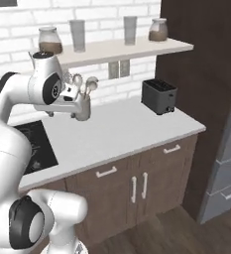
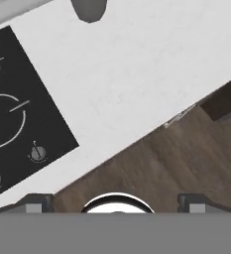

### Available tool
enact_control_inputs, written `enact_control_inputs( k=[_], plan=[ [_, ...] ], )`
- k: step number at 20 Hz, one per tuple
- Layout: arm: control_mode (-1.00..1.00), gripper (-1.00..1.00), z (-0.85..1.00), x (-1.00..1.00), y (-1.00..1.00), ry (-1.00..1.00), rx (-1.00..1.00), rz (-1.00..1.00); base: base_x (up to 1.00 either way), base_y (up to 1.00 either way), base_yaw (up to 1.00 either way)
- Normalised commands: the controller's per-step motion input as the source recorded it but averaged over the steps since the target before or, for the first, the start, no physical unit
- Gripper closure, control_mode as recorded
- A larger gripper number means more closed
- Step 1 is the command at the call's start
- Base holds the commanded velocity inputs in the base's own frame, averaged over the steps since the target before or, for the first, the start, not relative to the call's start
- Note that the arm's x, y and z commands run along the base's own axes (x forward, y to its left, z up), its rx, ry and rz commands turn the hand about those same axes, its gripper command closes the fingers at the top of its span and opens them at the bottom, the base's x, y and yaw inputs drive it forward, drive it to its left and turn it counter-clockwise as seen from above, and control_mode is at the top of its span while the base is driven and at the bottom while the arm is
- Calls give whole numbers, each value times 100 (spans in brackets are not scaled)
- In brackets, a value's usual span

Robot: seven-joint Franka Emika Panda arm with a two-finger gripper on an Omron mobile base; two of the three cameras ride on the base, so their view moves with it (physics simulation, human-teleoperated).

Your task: Take a straw from the drawer in front and place it inside the glass cup on the dining counter.

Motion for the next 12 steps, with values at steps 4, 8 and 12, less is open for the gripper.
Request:
enact_control_inputs(
  k=[4, 8, 12],
  plan=[
    [100, -100, 0, 0, 0, 0, 0, 0, 0, 80, -61],
    [100, -100, 0, 0, 0, 0, 0, 0, 0, 81, -57],
    [100, -100, 0, 0, 0, 0, 0, 0, 0, 77, -53]
  ],
)
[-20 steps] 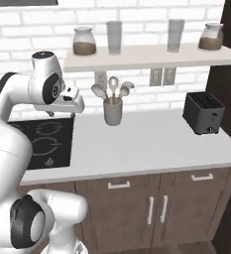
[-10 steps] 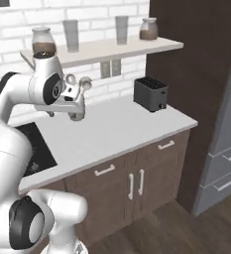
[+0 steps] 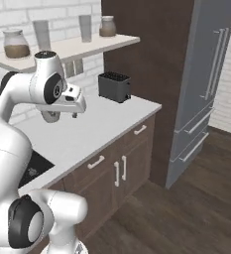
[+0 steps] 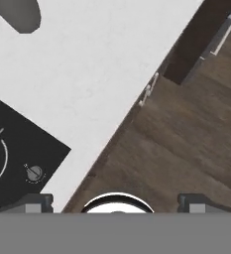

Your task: Take a straw from the drawer in front and place it inside the glass cup on the dining counter.

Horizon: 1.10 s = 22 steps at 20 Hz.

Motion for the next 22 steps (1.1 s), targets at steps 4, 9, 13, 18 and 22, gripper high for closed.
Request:
enact_control_inputs(
  k=[4, 9, 13, 18, 22],
  plan=[
    [100, -100, 0, 0, 0, 0, 0, 0, 0, 75, -49],
    [-100, -100, 0, 5, 13, 0, 12, -27, 0, 13, -9],
    [-100, -100, -11, 4, -66, 0, 36, -13, 0, 0, 0],
    [-100, -100, -37, 1, -83, 0, 44, -3, 0, 0, 0],
    [-100, -100, -64, 8, -63, 0, 41, 0, 0, 0, 0]
  ],
)
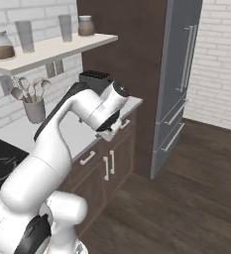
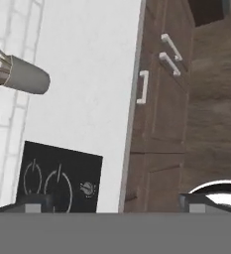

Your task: Take a straw from the drawer in front and place it inside the glass cup on the dining counter.

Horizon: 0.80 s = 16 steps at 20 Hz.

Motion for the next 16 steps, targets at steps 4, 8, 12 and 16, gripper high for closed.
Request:
enact_control_inputs(
  k=[4, 8, 12, 16],
  plan=[
    [-100, -100, -79, 24, -28, 0, 34, 0, 0, 0, 0],
    [-100, -100, -78, 36, 0, 0, 29, 0, 0, 0, 0],
    [-100, -100, -74, 28, 0, 0, 25, 0, 0, 0, 0],
    [-100, -100, -69, 27, 0, 0, 26, 0, 0, 0, 0]
  ],
)
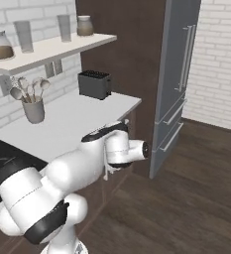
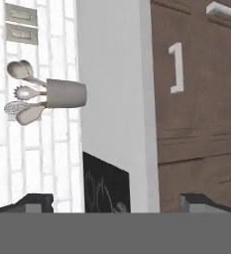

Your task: Take a straw from the drawer in front and place it inside the glass cup on the dining counter.

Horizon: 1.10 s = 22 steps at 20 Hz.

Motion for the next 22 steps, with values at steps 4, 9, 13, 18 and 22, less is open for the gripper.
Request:
enact_control_inputs(
  k=[4, 9, 13, 18, 22],
  plan=[
    [-100, -100, -69, 26, 1, 0, 25, 0, 0, 0, 0],
    [-100, -100, -54, 24, 22, 0, 18, 0, 0, 0, 0],
    [-100, -100, -57, 39, 26, 0, 10, 0, 0, 0, 0],
    [-100, -100, -50, 44, 17, 0, 2, 0, 0, 0, 0],
    [-100, -100, -27, 31, 10, -3, 0, 0, 0, 0, 0]
  ],
)
